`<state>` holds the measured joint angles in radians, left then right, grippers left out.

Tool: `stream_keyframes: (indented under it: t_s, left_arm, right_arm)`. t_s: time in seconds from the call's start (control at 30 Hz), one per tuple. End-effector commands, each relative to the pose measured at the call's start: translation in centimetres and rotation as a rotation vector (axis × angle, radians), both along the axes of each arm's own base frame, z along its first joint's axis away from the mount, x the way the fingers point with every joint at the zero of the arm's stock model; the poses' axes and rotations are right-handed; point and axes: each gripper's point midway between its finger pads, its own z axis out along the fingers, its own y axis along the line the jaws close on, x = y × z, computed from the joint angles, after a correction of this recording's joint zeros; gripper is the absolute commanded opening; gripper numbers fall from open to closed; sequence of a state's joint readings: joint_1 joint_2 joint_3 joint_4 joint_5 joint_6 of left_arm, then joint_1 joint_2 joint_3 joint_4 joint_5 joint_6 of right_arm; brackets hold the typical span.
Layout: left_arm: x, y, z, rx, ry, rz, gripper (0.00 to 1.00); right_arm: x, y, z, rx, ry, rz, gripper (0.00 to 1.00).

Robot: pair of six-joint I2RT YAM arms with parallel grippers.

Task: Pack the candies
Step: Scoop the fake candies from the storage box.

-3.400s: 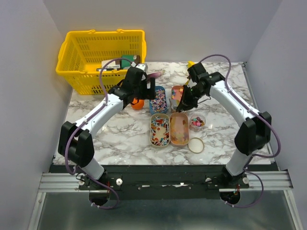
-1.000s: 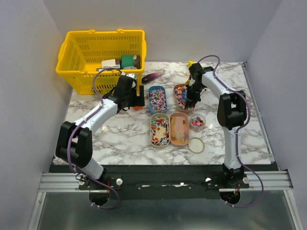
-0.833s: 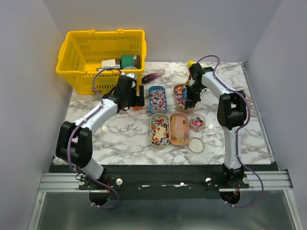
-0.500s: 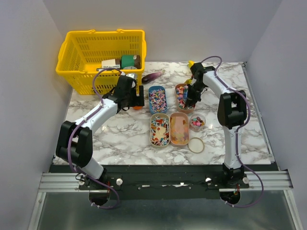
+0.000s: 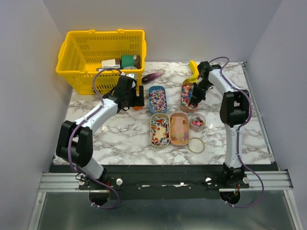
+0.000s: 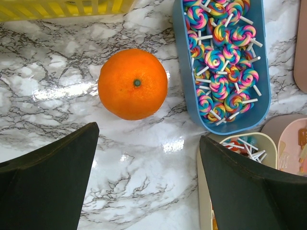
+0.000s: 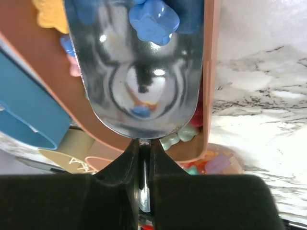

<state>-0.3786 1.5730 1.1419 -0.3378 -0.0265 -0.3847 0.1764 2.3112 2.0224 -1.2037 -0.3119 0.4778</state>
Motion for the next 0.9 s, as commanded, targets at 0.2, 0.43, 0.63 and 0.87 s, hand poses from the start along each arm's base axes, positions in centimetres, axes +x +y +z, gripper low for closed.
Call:
stream_keyframes:
  t_s: [0.2, 0.43, 0.63, 0.87]
  left_arm:
    - [0.5, 0.5, -0.5, 0.020, -0.004, 0.011, 0.99]
    - [0.5, 0.5, -0.5, 0.017, -0.003, 0.012, 0.98]
    - [0.6, 0.5, -0.4, 0.018, -0.007, 0.013, 0.99]
    - [0.8, 0.7, -0.3, 0.016, -0.008, 0.019, 0.99]
  right_arm:
    - [-1.1, -2.6, -3.7, -0.133, -0.042, 0.142, 0.01]
    - [-0.8, -3.0, -3.5, -0.172, -0.083, 0.189, 0.01]
    - [-0.9, -2.9, -3.1, -0.179, -0.101, 0.211, 0.01]
    - [-0.9, -2.0, -0.9, -0.141, -0.172, 0.227, 0.01]
